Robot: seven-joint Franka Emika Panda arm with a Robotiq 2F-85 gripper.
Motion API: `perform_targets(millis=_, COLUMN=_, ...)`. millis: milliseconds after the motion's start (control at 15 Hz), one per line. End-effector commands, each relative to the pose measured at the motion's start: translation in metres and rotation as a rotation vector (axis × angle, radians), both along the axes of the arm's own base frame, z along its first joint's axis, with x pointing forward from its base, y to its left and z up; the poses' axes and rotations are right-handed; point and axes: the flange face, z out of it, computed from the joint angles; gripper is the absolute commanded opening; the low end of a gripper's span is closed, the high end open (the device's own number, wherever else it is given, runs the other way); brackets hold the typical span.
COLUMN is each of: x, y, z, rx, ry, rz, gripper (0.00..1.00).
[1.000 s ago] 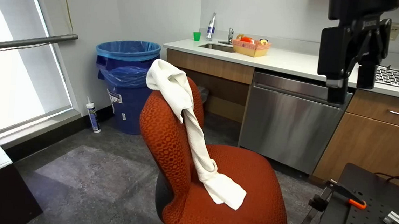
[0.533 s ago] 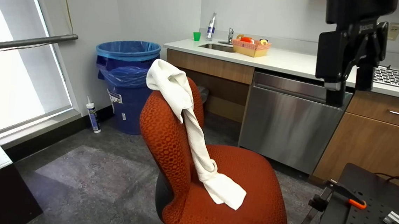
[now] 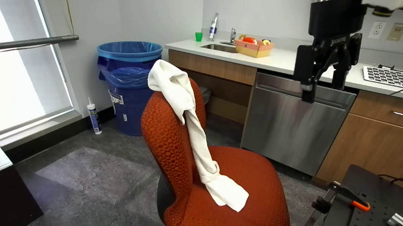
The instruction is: Hang the towel over the backrest of the chair
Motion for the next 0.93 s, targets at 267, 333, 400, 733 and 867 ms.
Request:
perform_targets(millis=267, x=0.055, y=-0.05, z=-0.042, rx=-0.114, ry=-0.104, rz=-0.031, gripper=1.0)
perform_targets(millis=333, x=0.063, y=-0.055, z=-0.047, rx=-0.122, ry=-0.114, rz=-0.031, gripper=1.0)
perform_targets(millis=400, x=0.07, y=-0.058, z=-0.053, rx=-0.128, ry=-0.123, rz=-0.029, gripper=1.0)
perform_targets(millis=733, x=0.102, y=-0.059, z=-0.072, rx=-0.124, ry=-0.131, rz=-0.039, gripper=1.0)
perform_targets(millis=867, x=0.09, y=-0.058, z=-0.073, rx=-0.114, ry=-0.116, rz=-0.023, gripper=1.0)
